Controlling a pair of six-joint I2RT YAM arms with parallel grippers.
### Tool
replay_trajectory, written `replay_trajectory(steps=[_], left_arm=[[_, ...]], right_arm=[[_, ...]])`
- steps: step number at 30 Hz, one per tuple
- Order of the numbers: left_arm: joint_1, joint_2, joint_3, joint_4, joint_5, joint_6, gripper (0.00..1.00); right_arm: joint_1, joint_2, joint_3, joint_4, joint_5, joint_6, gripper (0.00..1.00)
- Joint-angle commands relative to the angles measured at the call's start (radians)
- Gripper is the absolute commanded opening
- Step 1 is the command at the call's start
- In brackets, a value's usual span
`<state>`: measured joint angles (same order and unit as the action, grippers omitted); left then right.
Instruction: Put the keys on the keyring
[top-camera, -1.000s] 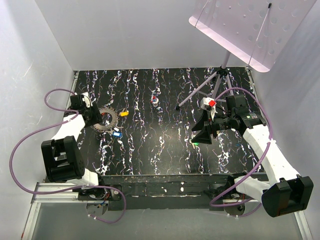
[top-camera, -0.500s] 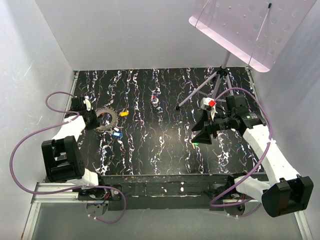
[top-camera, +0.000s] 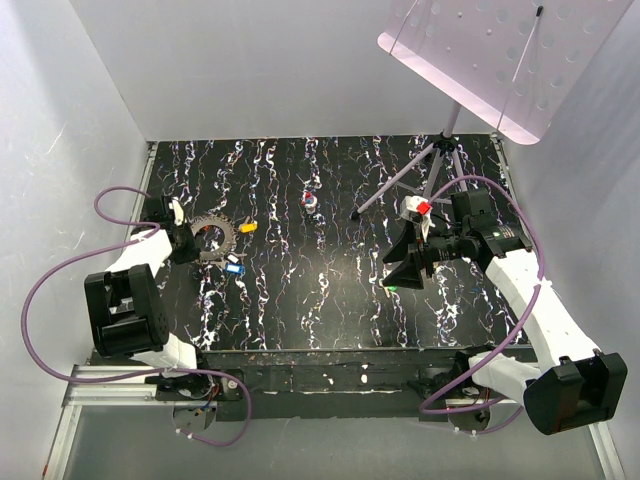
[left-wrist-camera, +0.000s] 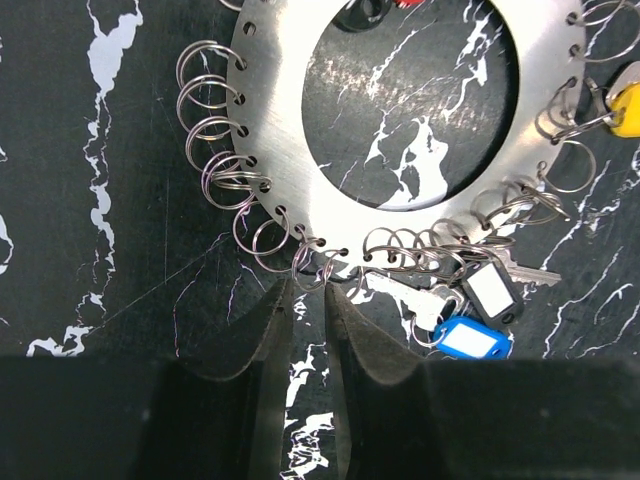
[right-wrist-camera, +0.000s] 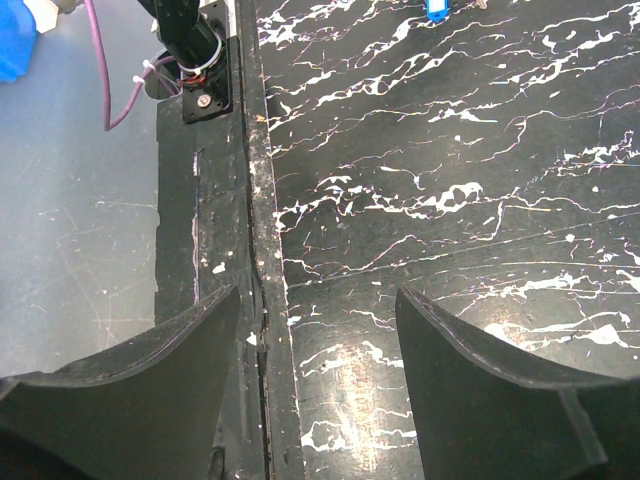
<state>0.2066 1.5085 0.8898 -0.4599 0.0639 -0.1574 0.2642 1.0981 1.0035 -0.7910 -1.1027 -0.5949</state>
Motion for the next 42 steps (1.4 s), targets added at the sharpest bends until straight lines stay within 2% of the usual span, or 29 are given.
replay_trajectory(steps=[1,20,42], left_arm=[[0.007,0.016,0.008,-0.009,-0.016,-0.002,0.17],[0.005,0.028,0.011,-0.011,-0.018,-0.002,0.11],[0.013,0.061,0.023,-0.014,-0.001,-0.005,0.13]], right_arm=[[0.006,-0.023,0.017,-0.017,-0.017,-0.019,0.72],[0.006,-0.024,0.017,-0.019,-0.02,-0.022,0.72],[0.006,-0.024,0.017,-0.024,-0.028,-0.025,0.72]])
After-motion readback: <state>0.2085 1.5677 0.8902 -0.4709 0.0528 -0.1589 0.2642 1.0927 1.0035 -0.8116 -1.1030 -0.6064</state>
